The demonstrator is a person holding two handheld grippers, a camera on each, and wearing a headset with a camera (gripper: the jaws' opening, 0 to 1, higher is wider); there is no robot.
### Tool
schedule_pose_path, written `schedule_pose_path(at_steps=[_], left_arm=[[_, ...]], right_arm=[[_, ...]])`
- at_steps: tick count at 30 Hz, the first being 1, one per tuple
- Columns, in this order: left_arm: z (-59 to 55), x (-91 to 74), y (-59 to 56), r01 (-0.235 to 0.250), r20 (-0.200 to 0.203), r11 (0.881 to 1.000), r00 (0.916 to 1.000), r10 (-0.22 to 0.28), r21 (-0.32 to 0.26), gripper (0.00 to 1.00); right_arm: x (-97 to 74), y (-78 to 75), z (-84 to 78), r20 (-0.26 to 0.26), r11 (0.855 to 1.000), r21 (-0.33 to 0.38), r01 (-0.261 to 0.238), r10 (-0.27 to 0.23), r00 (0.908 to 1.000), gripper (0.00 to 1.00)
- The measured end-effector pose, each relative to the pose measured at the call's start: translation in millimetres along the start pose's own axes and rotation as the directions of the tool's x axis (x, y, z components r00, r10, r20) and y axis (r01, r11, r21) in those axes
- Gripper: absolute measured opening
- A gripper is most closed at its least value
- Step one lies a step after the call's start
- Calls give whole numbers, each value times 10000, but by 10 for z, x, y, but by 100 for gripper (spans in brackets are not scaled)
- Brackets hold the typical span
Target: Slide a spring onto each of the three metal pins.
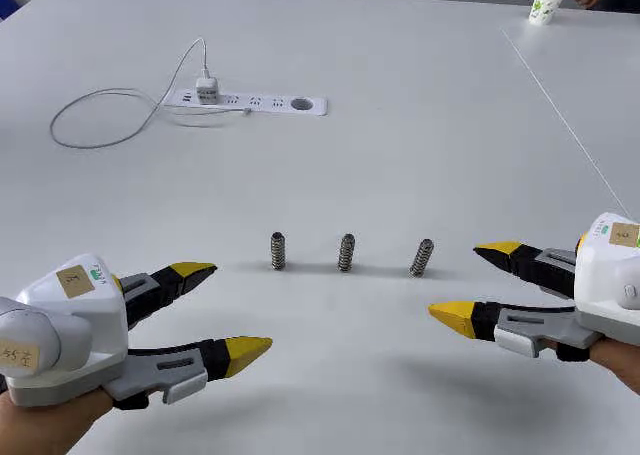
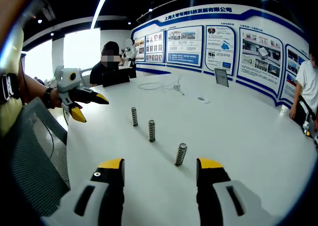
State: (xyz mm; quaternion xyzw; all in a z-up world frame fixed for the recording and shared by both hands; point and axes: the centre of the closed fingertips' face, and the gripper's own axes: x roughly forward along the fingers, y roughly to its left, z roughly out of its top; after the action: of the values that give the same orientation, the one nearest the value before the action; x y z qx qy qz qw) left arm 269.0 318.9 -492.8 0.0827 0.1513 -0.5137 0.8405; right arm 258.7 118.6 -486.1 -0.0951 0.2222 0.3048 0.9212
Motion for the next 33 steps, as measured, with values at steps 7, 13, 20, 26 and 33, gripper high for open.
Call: schedule_pose_path(at_steps=[7,13,20,26,33], left_arm=[[24,-3,15,-63,19,10000,10000,63,44,65],[31,5,22,-82,10,9999,10000,82,59,65],[22,19,8,-55,-3,10000,10000,55,56,65],[24,13,14,-83,12,10000,10000,83,31,65],[9,4,12,-84,-44,10000,10000,84,32,65]], right_arm=[[17,6,36,118,10000,14,-13,13,9999,60],[20,11,34,157,10000,45,-22,22,9999,60],[14,8,20,170,10000,92,11,-12,9999,60],[7,6,34,223,9999,128,38,-41,9997,60],[8,-5,42,245,9999,151,60,-64,9997,59]])
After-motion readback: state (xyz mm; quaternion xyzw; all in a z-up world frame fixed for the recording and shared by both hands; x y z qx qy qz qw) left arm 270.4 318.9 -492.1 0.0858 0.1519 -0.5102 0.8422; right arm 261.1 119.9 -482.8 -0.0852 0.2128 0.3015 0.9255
